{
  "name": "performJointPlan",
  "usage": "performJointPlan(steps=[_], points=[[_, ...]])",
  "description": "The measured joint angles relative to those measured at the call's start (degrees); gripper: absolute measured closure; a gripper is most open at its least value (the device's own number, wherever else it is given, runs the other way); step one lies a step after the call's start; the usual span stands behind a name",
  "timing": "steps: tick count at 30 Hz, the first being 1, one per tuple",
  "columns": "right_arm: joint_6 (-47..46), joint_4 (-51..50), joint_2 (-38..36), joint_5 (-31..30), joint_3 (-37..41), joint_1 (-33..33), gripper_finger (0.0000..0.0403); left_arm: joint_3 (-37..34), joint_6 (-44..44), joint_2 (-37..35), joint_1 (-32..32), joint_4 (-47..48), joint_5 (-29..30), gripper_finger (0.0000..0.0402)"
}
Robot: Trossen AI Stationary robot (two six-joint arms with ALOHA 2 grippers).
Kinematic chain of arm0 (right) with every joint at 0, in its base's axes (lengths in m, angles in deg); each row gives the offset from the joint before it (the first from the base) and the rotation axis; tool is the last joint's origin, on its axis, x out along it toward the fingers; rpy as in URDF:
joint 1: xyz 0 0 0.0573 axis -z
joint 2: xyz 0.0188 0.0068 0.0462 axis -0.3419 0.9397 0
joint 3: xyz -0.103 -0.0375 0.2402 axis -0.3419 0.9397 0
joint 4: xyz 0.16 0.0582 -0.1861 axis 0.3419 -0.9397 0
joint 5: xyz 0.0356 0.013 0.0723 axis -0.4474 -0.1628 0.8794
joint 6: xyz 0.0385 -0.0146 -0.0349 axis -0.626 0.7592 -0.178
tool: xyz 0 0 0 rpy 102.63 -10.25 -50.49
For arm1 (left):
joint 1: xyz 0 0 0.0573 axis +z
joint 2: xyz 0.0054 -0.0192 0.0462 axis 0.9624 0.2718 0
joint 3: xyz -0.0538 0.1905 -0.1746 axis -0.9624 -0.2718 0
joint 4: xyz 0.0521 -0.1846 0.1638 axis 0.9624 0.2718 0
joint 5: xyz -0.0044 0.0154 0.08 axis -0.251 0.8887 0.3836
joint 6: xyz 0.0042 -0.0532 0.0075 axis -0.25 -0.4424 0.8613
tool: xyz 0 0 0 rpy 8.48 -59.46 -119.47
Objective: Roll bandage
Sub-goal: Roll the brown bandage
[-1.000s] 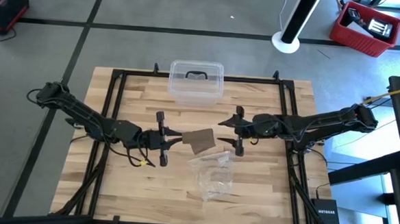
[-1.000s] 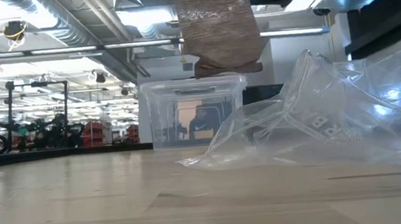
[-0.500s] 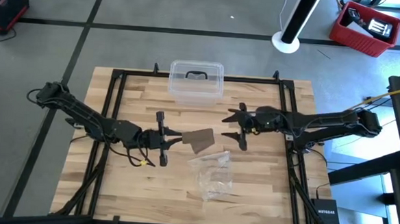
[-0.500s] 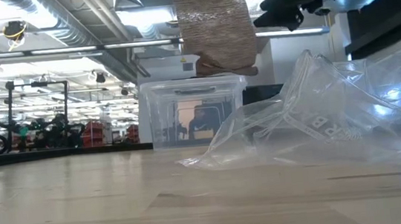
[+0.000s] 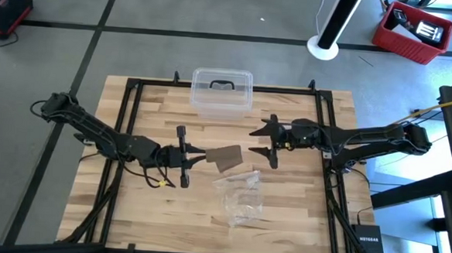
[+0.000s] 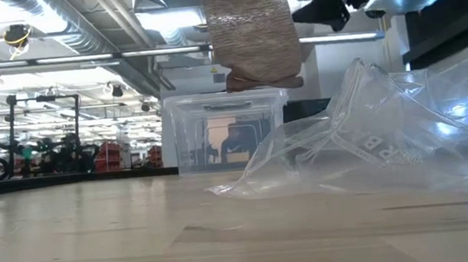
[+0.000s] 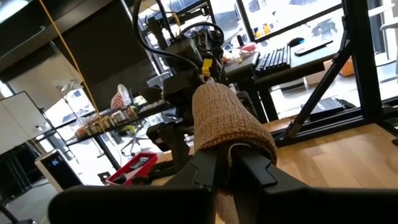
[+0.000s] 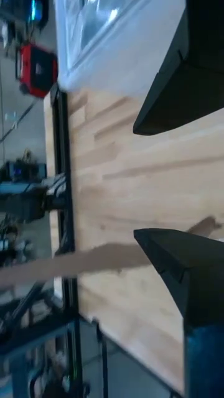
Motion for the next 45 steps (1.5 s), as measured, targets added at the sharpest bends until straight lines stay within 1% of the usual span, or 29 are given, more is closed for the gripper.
performJointPlan(steps=[5,7,9,11,13,18,22,27,30,32,34,35,36,39,42,45], points=[[-0.63,3.57,2.84,4.83,0.00,-0.51,0.0147,-0.02,-0.20,0.00,-0.02,-0.48,-0.02,0.0382],[-0.79,3.67,4.61,6.32,0.00,-1.97,0.0152,-0.02,0.06,0.00,-0.02,-0.96,-0.02,0.0382],[-0.62,3.86,6.13,6.52,0.00,-4.01,0.0159,-0.02,0.05,0.00,-0.02,-1.86,0.00,0.0382],[-0.05,4.05,7.40,4.76,0.00,-5.82,0.0166,-0.02,0.08,0.00,-0.02,-2.23,-0.01,0.0382],[0.41,3.48,8.63,1.58,0.00,-7.32,0.0174,-0.02,0.07,0.00,-0.02,-2.26,-0.01,0.0382],[3.74,4.33,12.13,-5.21,0.00,-9.13,0.0197,-0.02,0.04,0.00,-0.02,-3.02,-0.02,0.0382],[5.77,7.74,15.10,-5.86,0.00,-9.05,0.0217,-0.02,0.01,-0.02,-0.02,-3.53,0.00,0.0382],[6.09,21.19,18.12,-4.54,2.62,-9.07,0.0250,-0.02,-0.16,-0.02,-0.02,-3.54,-0.02,0.0382],[6.00,23.15,18.60,-4.30,3.98,-9.08,0.0287,-0.02,-0.16,-0.02,0.09,-3.54,-0.02,0.0382],[5.97,24.60,18.57,-4.39,4.31,-9.82,0.0326,-0.02,-0.16,-0.02,0.15,-3.55,-0.02,0.0382],[6.50,25.25,18.54,-4.89,4.39,-10.71,0.0374,-0.02,-0.17,-0.02,0.52,-3.56,-0.02,0.0382],[7.31,25.44,18.56,-4.89,4.43,-11.33,0.0388,-0.02,-0.18,-0.02,0.78,-3.54,-0.02,0.0382],[7.67,25.93,18.56,-5.37,4.44,-12.00,0.0392,-0.02,-0.18,-0.02,1.03,-3.51,-0.01,0.0382],[7.57,27.98,18.56,-7.44,4.44,-14.08,0.0385,-0.02,-0.18,-0.02,2.12,-3.37,0.00,0.0382],[7.54,28.71,18.56,-7.44,4.44,-16.05,0.0396,-0.02,0.02,0.00,3.75,-3.51,0.08,0.0382],[6.05,29.24,18.56,-7.88,4.44,-18.23,0.0395,-0.02,1.13,0.04,5.34,-4.83,0.64,0.0382]])
